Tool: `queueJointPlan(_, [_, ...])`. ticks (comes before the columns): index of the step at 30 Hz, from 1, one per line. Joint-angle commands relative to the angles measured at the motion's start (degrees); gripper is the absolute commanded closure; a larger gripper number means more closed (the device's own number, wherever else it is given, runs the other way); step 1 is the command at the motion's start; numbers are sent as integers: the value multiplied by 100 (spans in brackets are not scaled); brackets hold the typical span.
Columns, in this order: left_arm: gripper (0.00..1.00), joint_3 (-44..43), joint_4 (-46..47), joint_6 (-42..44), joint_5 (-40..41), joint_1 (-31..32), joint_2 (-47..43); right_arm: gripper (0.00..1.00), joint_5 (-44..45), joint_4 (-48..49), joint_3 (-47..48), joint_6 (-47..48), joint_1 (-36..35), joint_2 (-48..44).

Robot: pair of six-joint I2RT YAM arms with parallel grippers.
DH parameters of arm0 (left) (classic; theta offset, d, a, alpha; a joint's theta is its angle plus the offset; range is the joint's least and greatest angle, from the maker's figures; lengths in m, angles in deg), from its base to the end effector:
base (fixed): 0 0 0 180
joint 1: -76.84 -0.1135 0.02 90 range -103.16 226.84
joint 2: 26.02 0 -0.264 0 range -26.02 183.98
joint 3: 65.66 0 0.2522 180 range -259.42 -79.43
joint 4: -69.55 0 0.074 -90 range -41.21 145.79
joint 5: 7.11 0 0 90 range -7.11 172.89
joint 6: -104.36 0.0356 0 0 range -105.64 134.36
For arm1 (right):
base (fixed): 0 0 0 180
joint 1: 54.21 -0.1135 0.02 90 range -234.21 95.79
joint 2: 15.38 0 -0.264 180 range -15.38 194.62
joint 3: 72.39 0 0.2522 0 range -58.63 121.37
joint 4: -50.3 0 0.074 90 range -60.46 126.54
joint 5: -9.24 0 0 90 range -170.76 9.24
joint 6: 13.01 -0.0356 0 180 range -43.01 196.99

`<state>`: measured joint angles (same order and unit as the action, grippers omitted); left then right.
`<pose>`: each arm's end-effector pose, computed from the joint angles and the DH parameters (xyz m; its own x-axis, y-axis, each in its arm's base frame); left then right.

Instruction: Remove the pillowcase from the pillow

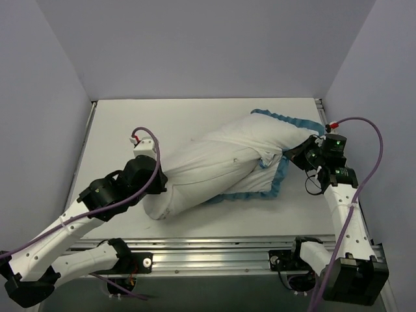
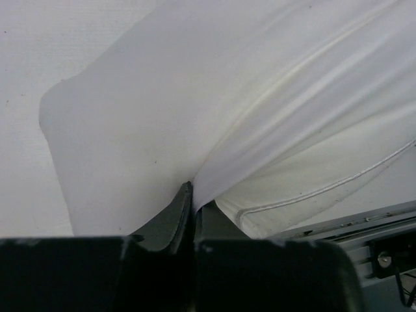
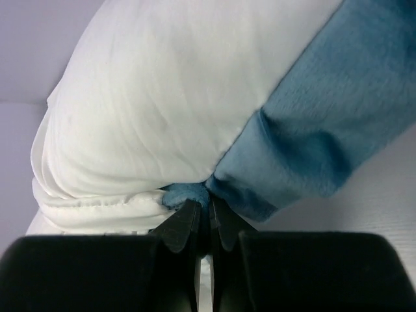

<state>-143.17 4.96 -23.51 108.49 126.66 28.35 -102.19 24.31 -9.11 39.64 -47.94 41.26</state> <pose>0.1264 -0.1258 0.3569 -0.6318 -0.1098 -0.7673 0.1168 0.9651 -0.2343 0.2265 -0.0118 0.3277 -0.4080 0.6130 -0.6766 0.0082 0.7435 0.6686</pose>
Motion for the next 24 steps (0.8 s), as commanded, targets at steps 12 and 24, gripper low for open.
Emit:
queueJointPlan(12, [16, 179, 398, 288, -2121, 325, 91, 47, -11, -357, 154, 728, 95, -302])
queueJointPlan(24, [6, -1631, 459, 1219, -1812, -999, 1646, 23, 797, -632, 936, 1264, -1634, 277])
